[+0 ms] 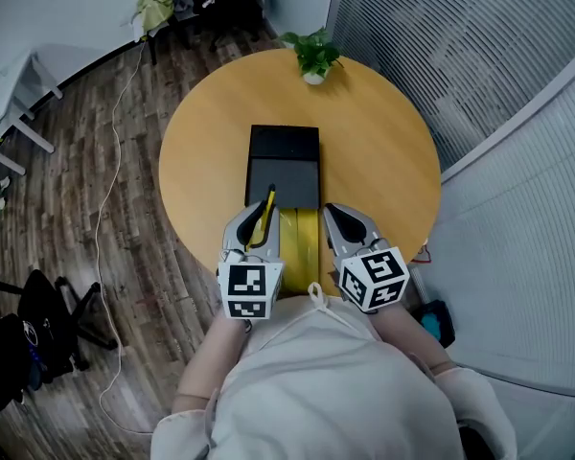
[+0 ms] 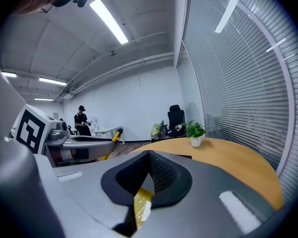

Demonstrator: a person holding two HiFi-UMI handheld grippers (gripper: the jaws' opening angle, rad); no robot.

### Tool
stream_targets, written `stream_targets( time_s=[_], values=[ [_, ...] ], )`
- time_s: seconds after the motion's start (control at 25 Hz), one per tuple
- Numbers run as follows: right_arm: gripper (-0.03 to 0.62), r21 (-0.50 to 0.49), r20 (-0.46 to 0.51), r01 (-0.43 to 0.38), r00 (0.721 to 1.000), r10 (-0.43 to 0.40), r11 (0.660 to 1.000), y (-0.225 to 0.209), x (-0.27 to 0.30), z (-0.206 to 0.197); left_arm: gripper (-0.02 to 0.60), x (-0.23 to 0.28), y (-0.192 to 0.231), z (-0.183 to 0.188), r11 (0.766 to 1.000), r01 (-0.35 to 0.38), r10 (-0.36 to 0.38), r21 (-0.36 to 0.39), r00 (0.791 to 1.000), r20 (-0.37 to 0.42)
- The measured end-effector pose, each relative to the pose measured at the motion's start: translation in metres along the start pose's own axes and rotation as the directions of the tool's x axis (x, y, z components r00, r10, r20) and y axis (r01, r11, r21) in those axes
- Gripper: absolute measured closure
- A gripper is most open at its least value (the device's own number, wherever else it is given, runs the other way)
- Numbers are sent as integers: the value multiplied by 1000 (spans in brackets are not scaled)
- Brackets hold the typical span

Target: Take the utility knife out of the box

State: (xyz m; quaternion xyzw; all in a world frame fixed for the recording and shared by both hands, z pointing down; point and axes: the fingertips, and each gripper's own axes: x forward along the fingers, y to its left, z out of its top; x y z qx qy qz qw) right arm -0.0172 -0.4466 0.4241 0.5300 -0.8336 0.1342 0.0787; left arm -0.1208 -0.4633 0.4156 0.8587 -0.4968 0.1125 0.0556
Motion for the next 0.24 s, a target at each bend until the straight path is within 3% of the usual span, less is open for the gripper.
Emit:
stream_targets(
  time_s=[0.24],
  values=[
    [594, 5, -14, 5, 1000, -5, 1000, -5, -1, -12, 526, 3, -6, -2, 1000, 16, -16, 2, 1000, 23]
  ],
)
